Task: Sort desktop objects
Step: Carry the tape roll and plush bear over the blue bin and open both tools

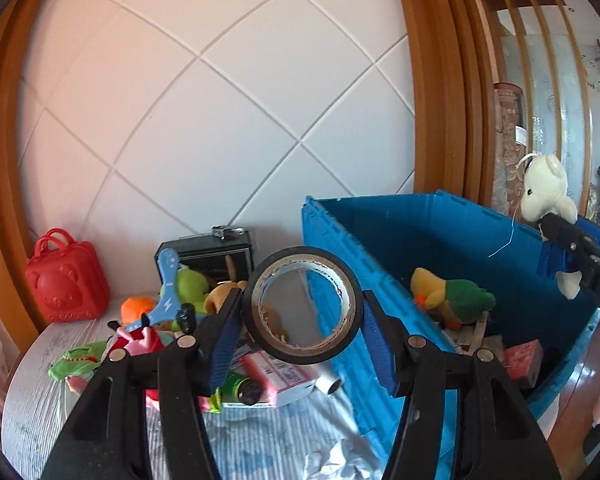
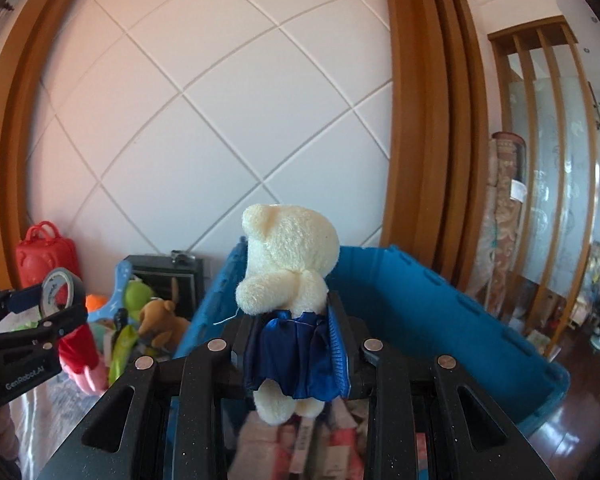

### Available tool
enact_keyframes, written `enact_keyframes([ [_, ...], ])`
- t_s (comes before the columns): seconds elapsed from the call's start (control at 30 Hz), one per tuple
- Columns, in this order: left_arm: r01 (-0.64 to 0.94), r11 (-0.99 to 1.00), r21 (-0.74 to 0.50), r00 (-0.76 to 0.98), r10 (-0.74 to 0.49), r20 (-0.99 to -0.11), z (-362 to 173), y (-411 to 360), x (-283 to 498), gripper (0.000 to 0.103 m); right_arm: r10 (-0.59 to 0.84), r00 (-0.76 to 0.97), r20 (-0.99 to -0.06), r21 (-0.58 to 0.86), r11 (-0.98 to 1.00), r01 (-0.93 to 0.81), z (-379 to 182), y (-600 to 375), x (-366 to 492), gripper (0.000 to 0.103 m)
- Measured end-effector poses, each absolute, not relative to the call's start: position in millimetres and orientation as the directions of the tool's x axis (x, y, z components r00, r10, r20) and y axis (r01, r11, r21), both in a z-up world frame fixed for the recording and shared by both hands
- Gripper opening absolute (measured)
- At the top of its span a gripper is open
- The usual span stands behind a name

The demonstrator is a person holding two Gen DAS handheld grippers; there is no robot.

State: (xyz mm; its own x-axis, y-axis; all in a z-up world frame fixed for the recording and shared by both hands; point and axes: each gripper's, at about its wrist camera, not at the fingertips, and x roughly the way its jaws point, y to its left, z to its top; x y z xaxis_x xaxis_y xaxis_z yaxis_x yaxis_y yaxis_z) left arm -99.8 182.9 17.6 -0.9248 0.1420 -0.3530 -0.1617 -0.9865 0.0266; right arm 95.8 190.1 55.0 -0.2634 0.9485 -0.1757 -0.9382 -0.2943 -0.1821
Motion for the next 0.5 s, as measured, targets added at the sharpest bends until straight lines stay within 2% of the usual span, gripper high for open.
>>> enact_keyframes([
  [0.2, -0.232, -0.972, 0.037, -0.91, 0.204, -0.361, 34.9, 255.8, -103.5, 0.057, 0.968, -0.185, -0.171, -0.174, -0.215, -0.961, 59.7, 212.1, 159.9, 0.029],
  [0.5, -0.276, -0.958, 0.077, -0.857, 0.209, -0.47, 26.4, 335.7, -104.7, 0.057, 0.969, -0.106, -0.222, -0.181, -0.148, -0.972, 49.6, 240.8, 216.5, 0.029],
])
